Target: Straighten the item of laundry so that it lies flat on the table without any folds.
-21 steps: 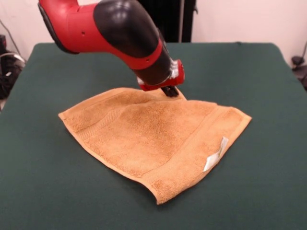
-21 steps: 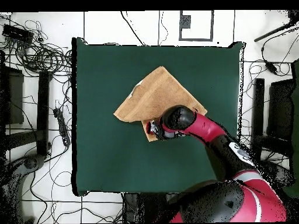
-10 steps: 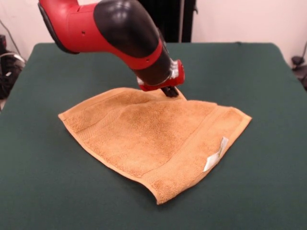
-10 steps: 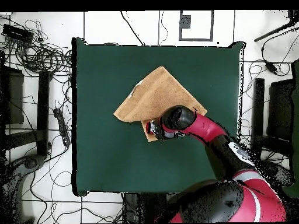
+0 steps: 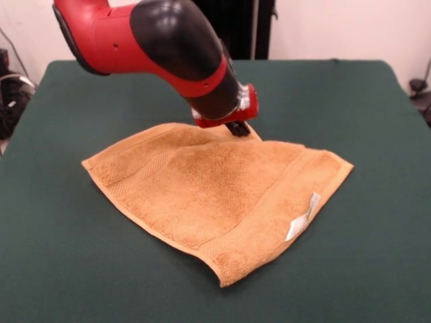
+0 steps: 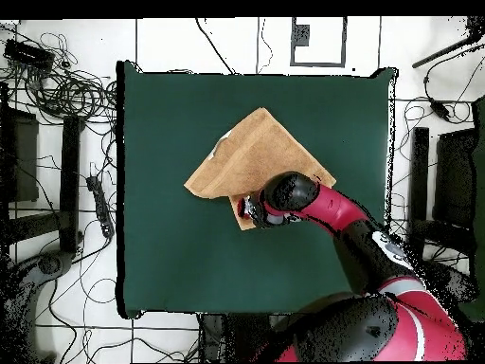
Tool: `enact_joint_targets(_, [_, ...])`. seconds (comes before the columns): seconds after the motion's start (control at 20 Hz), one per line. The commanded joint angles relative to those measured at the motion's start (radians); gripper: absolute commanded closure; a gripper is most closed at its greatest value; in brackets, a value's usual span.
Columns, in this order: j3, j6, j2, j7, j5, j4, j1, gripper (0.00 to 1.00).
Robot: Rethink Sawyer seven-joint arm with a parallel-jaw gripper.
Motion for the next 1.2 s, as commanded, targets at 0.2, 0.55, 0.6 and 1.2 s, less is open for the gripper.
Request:
enact_joint_targets(0.2, [0.022, -0.145, 0.006, 0.012, -0.079, 0.108, -0.039, 1.0])
enact_joint_targets(0.55, [0.043, -0.191, -0.034, -0.008, -0.105, 0.233, -0.12, 1.0])
enact_joint_targets(0.6, [0.044, -0.198, -0.039, -0.011, -0.112, 0.249, -0.128, 1.0])
enact_joint_targets(1.2, [0.079, -0.162, -0.054, -0.003, -0.151, 0.31, -0.184, 1.0])
